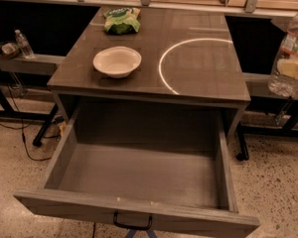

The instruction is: Place water bottle into top drawer

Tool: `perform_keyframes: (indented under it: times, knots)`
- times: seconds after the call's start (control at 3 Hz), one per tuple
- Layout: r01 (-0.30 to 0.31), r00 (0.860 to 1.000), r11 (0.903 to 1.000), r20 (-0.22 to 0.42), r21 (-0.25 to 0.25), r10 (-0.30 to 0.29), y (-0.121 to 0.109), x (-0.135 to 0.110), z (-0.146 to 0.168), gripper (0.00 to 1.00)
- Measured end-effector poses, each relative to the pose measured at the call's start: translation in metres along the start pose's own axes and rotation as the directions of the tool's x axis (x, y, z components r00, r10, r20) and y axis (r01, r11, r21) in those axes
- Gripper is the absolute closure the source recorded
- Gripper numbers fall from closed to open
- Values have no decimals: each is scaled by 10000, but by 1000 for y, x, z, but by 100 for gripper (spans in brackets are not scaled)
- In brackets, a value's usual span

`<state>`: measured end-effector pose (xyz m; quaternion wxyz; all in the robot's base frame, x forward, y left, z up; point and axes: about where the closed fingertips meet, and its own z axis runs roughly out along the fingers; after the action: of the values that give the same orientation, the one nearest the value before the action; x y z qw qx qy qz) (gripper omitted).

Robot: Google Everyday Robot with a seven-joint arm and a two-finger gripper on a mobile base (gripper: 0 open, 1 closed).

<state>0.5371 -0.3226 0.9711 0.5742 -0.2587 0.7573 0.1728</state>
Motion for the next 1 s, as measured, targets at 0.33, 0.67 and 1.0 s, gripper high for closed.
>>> perform_keyframes:
  times: [0.33,0.67,1.0]
  knots:
    - [-201,9998,9990,-8,-395,201,27,40,-35,100]
    - [-235,9997,9994,-43,-267,234,27,46,-44,100]
    - [-200,9997,9959,91,-879,209,41,53,-39,100]
